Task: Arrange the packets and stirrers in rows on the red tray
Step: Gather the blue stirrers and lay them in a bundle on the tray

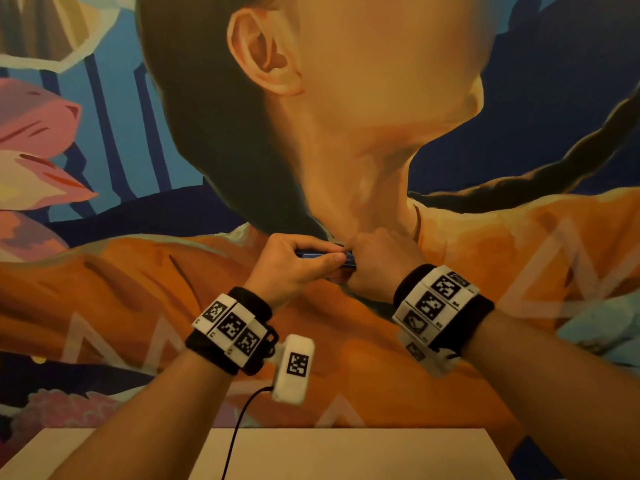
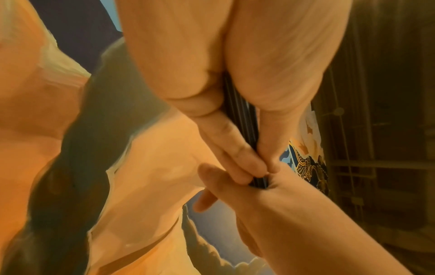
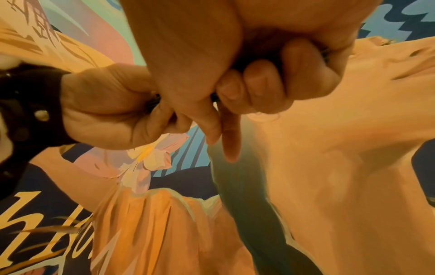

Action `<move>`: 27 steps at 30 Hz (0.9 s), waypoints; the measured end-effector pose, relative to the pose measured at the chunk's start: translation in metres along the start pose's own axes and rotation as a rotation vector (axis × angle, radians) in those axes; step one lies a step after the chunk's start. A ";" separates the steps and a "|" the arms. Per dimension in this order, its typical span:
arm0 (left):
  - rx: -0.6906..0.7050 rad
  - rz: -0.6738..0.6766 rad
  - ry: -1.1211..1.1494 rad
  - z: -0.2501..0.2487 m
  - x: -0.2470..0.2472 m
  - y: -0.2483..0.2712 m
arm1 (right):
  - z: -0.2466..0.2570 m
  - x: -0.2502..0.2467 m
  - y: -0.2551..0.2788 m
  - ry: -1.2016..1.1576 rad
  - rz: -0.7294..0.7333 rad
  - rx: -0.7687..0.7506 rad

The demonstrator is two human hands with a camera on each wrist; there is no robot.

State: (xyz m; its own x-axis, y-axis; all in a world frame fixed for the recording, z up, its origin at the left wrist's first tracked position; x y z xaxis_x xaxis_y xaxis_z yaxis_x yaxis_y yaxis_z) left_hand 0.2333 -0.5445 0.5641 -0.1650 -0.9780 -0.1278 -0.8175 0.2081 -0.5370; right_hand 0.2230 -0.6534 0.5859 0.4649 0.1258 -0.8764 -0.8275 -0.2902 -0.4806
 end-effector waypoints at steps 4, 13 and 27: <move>-0.038 -0.003 0.097 0.004 -0.007 0.003 | -0.015 -0.006 0.006 -0.482 0.032 -0.065; -0.053 0.027 0.194 -0.004 0.012 0.008 | -0.029 0.003 0.009 -1.577 -0.238 0.271; -0.088 -0.149 0.191 -0.006 -0.007 0.015 | 0.014 -0.012 0.018 -0.102 0.066 -0.052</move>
State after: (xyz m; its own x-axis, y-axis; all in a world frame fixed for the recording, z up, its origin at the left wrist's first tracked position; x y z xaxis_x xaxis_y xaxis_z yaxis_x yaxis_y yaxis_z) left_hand 0.2188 -0.5347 0.5616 -0.1333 -0.9847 0.1121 -0.8840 0.0670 -0.4627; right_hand 0.1985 -0.6470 0.5870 0.3735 0.1998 -0.9059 -0.8364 -0.3497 -0.4220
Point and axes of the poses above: each hand's wrist, its own y-axis away from the middle knuckle, its own x-axis out of the palm, z = x × y, the point moved 10 cm from there along -y, towards the middle knuckle, and after that the axes turned 2 degrees about -z, right-handed, at the moved point
